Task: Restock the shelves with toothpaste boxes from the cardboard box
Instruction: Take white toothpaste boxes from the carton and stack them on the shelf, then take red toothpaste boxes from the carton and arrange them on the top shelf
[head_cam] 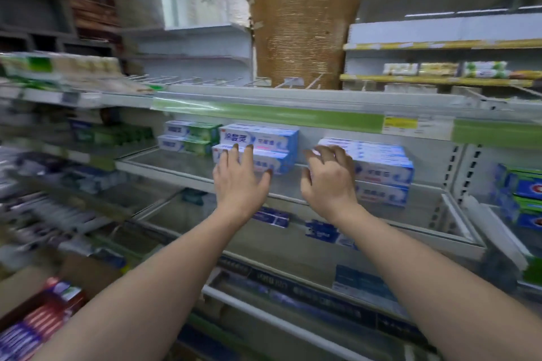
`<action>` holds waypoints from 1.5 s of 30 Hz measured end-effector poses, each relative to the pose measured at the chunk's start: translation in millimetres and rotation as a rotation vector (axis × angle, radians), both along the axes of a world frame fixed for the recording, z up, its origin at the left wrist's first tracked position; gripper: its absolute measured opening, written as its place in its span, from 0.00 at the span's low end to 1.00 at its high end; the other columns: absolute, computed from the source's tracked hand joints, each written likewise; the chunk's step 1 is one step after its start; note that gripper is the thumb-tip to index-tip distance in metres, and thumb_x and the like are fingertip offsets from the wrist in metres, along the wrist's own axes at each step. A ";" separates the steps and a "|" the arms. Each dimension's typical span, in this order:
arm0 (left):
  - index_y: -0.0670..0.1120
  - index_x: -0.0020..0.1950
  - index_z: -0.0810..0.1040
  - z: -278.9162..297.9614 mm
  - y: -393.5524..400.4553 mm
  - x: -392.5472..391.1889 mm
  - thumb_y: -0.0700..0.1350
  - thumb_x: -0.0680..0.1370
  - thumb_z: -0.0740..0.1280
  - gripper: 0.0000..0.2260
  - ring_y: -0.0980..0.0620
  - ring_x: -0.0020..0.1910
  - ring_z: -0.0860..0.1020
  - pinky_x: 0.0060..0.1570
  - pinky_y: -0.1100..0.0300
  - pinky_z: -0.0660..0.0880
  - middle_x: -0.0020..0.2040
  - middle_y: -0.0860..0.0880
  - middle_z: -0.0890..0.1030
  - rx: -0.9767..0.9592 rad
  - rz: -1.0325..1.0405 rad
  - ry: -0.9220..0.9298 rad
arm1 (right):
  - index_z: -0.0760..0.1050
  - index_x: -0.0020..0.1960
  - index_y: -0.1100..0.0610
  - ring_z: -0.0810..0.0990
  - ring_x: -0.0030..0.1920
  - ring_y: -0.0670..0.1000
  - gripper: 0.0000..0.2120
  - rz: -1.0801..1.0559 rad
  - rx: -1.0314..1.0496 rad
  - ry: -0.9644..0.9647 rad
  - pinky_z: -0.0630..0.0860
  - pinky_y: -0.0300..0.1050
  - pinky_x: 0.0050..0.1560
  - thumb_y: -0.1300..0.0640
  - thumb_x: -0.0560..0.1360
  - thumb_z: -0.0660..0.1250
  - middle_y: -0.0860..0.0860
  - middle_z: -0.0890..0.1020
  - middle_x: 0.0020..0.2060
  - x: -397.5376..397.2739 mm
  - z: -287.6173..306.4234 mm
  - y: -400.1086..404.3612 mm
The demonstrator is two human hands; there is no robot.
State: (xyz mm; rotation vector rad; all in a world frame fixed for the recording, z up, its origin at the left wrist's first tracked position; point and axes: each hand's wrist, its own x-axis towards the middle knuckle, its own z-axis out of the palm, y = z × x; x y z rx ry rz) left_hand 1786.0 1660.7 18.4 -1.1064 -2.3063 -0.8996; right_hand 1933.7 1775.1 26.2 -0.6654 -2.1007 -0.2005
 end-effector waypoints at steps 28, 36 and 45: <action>0.50 0.81 0.58 -138.9 -374.6 -312.1 0.57 0.80 0.63 0.31 0.40 0.81 0.51 0.77 0.41 0.55 0.82 0.43 0.56 -0.328 0.560 -0.343 | 0.64 0.75 0.53 0.66 0.70 0.56 0.28 0.519 -0.248 -0.498 0.65 0.53 0.68 0.48 0.77 0.62 0.54 0.69 0.72 -405.4 -156.9 -328.7; 0.49 0.81 0.58 -200.0 -408.6 -371.1 0.57 0.79 0.63 0.32 0.40 0.80 0.52 0.76 0.41 0.57 0.81 0.43 0.58 -0.370 0.659 -0.478 | 0.64 0.75 0.53 0.67 0.68 0.57 0.28 0.565 -0.335 -0.664 0.67 0.52 0.66 0.47 0.77 0.62 0.54 0.70 0.70 -480.5 -216.7 -343.9; 0.49 0.79 0.59 -274.0 -403.6 -474.2 0.56 0.79 0.63 0.31 0.41 0.78 0.57 0.74 0.42 0.61 0.78 0.43 0.62 -0.380 0.729 -0.616 | 0.68 0.70 0.52 0.72 0.62 0.55 0.23 0.591 -0.445 -0.834 0.72 0.50 0.61 0.49 0.77 0.62 0.52 0.74 0.63 -601.0 -293.6 -341.7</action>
